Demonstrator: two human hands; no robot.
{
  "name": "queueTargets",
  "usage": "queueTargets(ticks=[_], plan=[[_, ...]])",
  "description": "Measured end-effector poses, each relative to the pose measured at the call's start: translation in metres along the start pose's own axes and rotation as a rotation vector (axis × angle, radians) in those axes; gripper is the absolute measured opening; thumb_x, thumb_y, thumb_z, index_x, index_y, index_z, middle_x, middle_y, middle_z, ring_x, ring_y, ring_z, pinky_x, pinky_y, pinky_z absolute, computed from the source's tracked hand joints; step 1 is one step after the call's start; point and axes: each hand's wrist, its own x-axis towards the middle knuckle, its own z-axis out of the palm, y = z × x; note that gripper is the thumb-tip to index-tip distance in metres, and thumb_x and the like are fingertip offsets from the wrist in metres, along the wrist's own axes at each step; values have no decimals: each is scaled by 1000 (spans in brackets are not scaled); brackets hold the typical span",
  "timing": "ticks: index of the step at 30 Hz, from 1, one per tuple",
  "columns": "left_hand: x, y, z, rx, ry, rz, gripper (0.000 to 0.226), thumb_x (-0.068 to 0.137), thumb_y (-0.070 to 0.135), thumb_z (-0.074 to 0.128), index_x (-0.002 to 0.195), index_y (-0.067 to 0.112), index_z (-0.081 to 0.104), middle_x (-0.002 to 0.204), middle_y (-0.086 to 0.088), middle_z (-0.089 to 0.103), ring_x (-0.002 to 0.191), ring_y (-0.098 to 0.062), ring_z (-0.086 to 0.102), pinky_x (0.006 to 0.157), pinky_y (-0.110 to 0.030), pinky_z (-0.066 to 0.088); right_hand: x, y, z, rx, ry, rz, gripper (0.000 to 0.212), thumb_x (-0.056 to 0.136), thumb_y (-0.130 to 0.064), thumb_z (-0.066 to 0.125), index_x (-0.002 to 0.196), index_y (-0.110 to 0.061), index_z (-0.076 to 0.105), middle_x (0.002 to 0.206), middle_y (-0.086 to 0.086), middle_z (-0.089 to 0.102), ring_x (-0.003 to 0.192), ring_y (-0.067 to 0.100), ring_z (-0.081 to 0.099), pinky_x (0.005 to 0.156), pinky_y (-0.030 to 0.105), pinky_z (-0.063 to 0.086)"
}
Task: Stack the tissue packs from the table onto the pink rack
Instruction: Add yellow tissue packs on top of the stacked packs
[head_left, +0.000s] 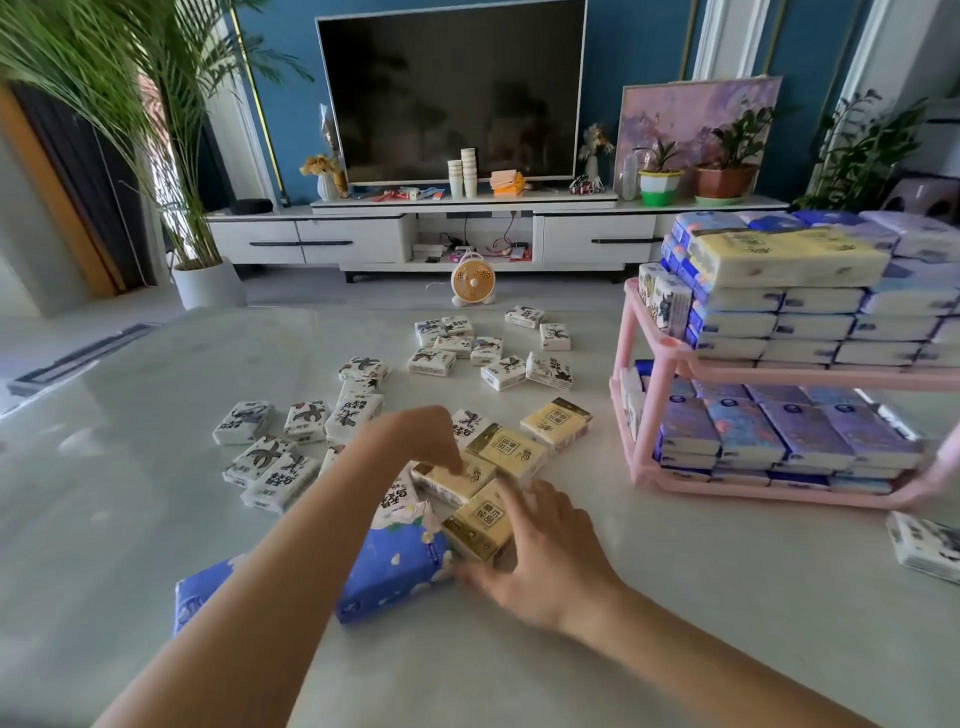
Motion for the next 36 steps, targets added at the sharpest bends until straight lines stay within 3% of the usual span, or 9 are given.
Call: queueTargets(ticks=[3,6,9,17,21,23,26,30,36], plan=[[0,9,10,58,-43,24,54,87,26,62,133,2,47,125,-4,51,106,-17,47,89,-20,44,-5,-6,8,-92,47,-25,96,64,-77,17,143,-22,21,139,10,30,122,31,36,101,40,30],[4,14,16,108,-83,-19,82,74,40,74,141,12,36,144,-9,38,130,-28,38,108,-44,35,-8,-2,-2,-87,38,7,62,83,-57,43,133,-23,31,125,10,38,114,29,39,97,38,34],[5,18,20,94,-48,-69,91,70,52,72,142,14,33,145,-11,33,128,-30,39,107,-44,36,-9,11,-15,-108,-45,53,64,80,-46,57,133,-23,28,127,9,37,118,27,37,100,38,33],[0,22,22,46,41,-153,73,75,28,73,133,4,36,128,-12,48,114,-26,51,94,-33,48,-23,43,-43,112,-157,17,71,78,-37,67,137,-24,29,134,1,34,123,18,36,104,28,34],[-33,30,-30,-2,-60,-131,32,78,27,67,96,3,57,86,-2,58,70,-13,54,54,-16,43,-38,46,-87,228,-194,-22,70,73,-30,73,132,-29,37,126,-9,38,112,6,39,92,16,35],[-62,40,-64,-61,37,-111,25,81,25,66,95,7,56,85,-3,55,63,-10,48,49,-16,39,-48,50,-128,385,-179,-15,65,66,-30,77,123,-37,45,120,-15,45,105,2,46,90,16,40],[-102,71,-103,-376,324,70,51,79,19,70,124,12,47,106,-7,56,83,-16,50,64,-20,40,-71,64,-192,685,-33,-88,60,56,-27,76,112,-38,57,114,-9,61,106,8,58,93,26,48],[-128,136,-112,-662,601,471,62,72,15,75,123,28,41,100,9,52,83,-4,53,49,-12,42,-105,107,-255,862,296,-150,66,44,-38,81,107,-33,64,107,-7,67,101,11,63,82,25,47],[-88,244,-118,-622,609,700,71,72,20,76,131,28,37,95,18,50,77,6,52,51,-10,49,-106,194,-267,992,731,78,50,55,-13,73,104,-18,64,98,-2,68,90,11,62,80,21,42]])
